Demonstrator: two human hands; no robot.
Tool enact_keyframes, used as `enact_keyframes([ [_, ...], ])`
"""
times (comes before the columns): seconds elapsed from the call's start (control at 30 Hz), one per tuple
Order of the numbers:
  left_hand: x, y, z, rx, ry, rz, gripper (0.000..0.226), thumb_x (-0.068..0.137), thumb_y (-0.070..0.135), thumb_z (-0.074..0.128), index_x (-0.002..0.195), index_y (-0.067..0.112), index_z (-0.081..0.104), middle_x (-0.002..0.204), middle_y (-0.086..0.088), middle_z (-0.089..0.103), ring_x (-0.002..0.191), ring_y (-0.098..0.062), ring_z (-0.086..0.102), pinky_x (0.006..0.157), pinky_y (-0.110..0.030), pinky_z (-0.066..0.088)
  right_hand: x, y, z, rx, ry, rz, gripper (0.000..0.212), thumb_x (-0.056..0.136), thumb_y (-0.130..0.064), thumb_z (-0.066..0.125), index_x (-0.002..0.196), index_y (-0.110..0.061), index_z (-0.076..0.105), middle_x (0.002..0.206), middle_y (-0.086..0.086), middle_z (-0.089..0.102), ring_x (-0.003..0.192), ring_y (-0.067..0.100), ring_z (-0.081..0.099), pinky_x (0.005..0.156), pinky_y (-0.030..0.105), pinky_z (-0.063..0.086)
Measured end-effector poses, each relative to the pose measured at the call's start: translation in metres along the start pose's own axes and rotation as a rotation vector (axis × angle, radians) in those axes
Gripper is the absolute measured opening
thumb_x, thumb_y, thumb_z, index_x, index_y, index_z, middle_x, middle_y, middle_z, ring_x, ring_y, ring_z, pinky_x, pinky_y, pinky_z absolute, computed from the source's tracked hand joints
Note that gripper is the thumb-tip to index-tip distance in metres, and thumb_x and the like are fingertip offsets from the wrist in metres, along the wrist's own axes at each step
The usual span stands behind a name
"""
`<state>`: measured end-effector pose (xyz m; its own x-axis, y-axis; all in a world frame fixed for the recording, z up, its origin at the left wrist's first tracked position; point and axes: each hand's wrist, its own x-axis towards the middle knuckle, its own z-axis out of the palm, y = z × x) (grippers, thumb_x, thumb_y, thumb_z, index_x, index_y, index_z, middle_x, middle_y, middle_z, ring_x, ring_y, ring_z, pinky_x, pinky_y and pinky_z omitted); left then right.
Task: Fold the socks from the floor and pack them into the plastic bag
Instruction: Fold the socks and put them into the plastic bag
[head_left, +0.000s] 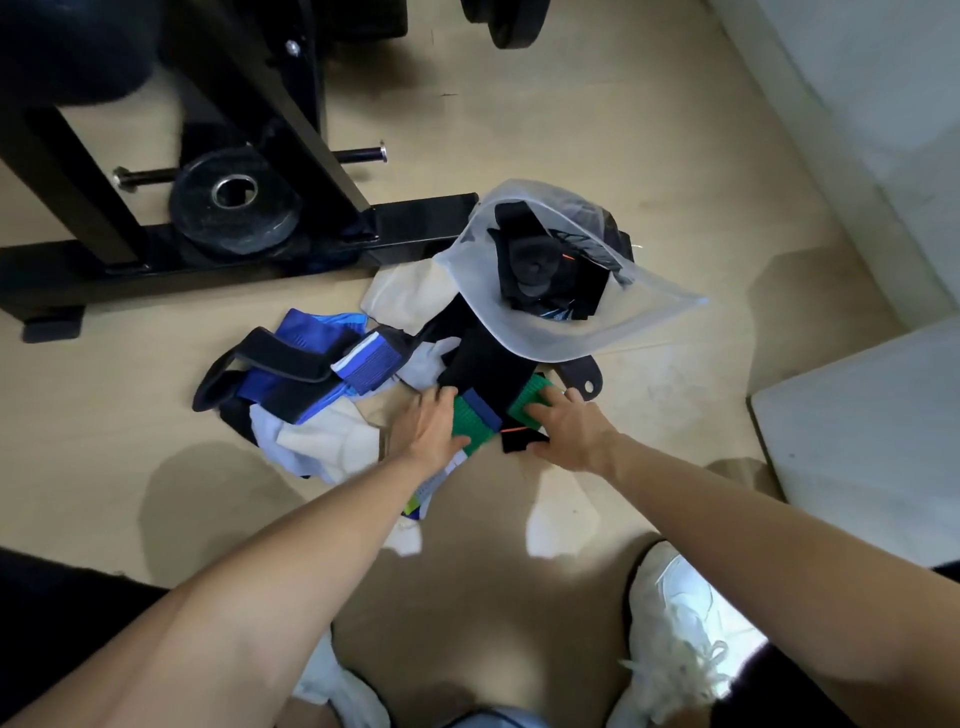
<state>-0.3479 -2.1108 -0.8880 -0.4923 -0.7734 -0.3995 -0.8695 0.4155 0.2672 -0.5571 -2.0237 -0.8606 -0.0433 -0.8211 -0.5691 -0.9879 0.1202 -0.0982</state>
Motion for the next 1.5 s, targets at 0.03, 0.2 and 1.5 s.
enact_keyframes([
  [0.03,0.003,-0.003,0.001,-0.051,0.004,-0.015,0.056,0.085,0.045,0.077,0.127,0.017,0.054,0.125,-0.006,0.058,0.116,-0.026,0.057,0.083,-0.037,0.05,0.001,-0.002,-0.001,0.025,0.016,0.009,0.059,0.091,-0.051,0.057,0.145,-0.03,0.044,0.144,0.005,0.038,0.125,0.035,0.035,0.1,0.045,0.041],
  [0.2,0.008,0.0,-0.012,-0.708,-0.169,-0.032,0.024,0.082,0.024,0.084,0.09,0.013,0.065,0.082,-0.004,0.067,0.072,-0.017,0.063,0.063,-0.033,0.05,0.006,-0.02,-0.007,0.626,0.158,0.012,0.061,0.078,-0.045,0.075,0.132,-0.021,0.06,0.127,0.001,0.063,0.118,0.023,0.057,0.102,0.038,0.045],
  [1.5,-0.121,0.042,-0.229,-1.318,-0.361,0.018,0.033,0.094,-0.017,0.046,0.105,0.01,0.06,0.114,-0.021,0.068,0.089,-0.031,0.072,0.065,-0.027,0.059,-0.133,-0.08,-0.135,2.224,-0.013,-0.083,0.036,0.098,0.011,0.041,0.11,-0.01,0.067,0.094,0.013,0.074,0.076,0.022,0.074,0.06,0.016,0.056],
])
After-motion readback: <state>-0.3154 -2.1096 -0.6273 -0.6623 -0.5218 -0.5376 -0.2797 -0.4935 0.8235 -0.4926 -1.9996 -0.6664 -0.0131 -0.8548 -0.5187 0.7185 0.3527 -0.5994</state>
